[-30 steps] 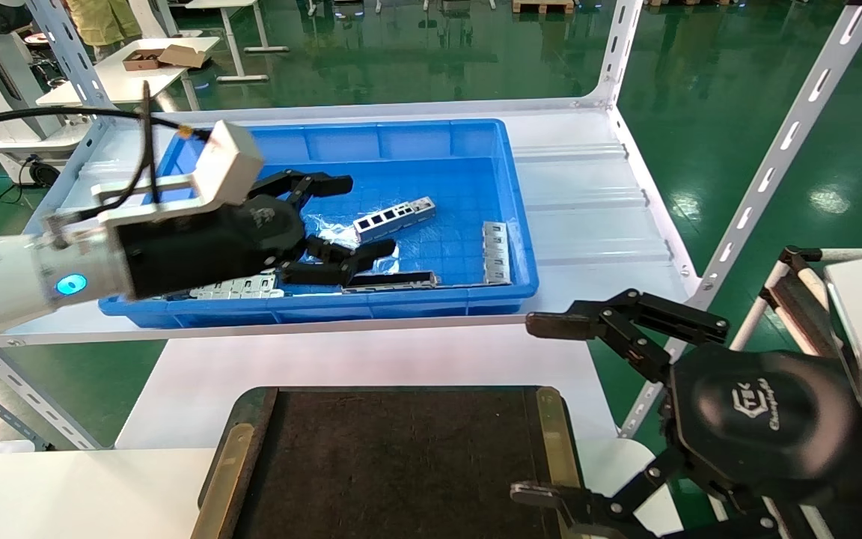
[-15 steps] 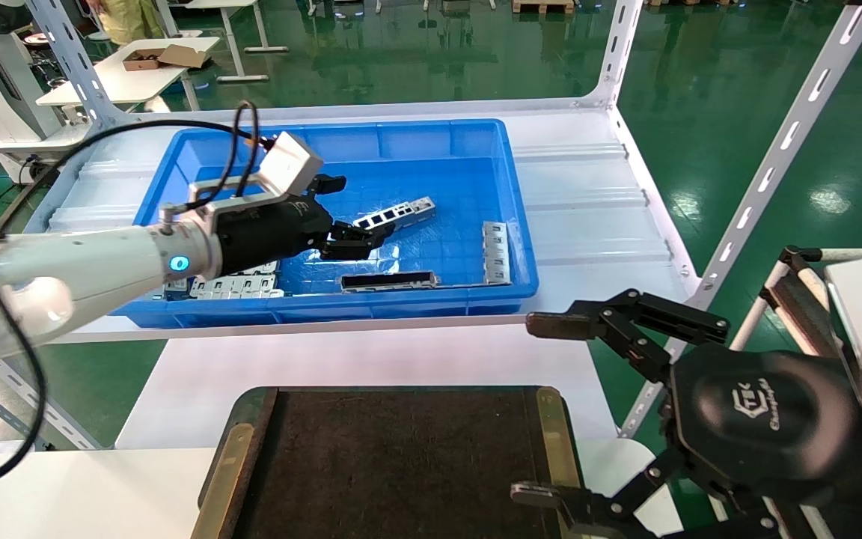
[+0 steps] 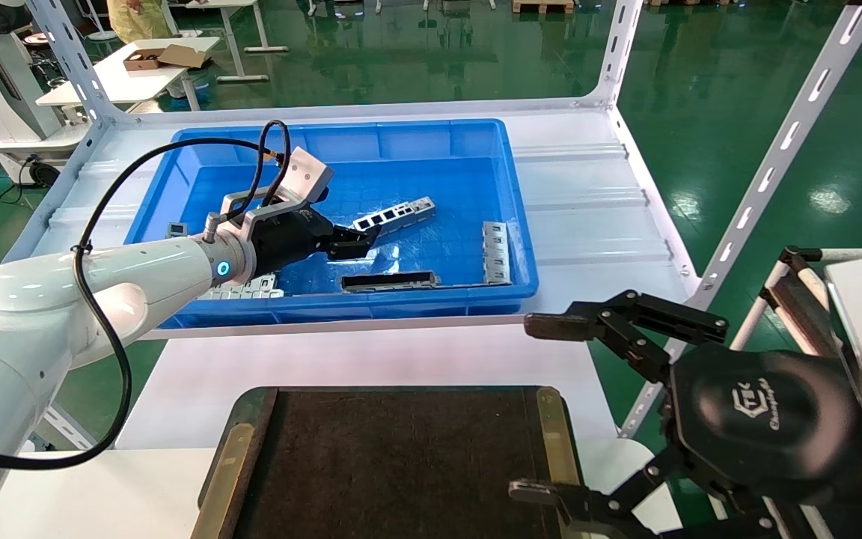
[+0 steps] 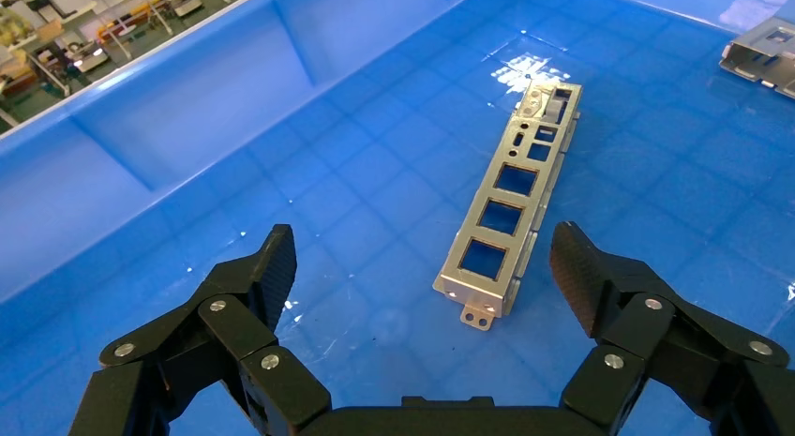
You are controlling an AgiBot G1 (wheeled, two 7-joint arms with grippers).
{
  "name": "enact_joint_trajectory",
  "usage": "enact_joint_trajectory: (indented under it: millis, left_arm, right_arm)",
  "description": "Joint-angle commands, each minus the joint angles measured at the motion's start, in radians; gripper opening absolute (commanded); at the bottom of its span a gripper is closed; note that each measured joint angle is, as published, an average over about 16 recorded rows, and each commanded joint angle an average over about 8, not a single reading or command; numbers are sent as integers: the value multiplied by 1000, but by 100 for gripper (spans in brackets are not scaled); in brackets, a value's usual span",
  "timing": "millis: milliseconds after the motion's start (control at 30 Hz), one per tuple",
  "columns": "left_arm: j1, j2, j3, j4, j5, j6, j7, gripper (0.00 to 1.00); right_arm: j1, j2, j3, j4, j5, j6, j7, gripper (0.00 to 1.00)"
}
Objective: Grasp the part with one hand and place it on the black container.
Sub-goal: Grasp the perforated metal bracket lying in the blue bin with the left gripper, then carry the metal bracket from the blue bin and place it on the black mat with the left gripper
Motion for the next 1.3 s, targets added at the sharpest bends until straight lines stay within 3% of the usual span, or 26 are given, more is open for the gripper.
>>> enact_joint_trajectory:
  millis: [33, 1300]
  left_arm:
    - [4, 3, -2, -1, -5, -11, -5, 0]
    - [36, 3, 40, -46, -38, -8, -94, 0]
  right_arm:
    - [0, 0, 0, 0, 0, 0, 0, 0]
    - [1, 1, -3, 0, 2, 1, -1, 0]
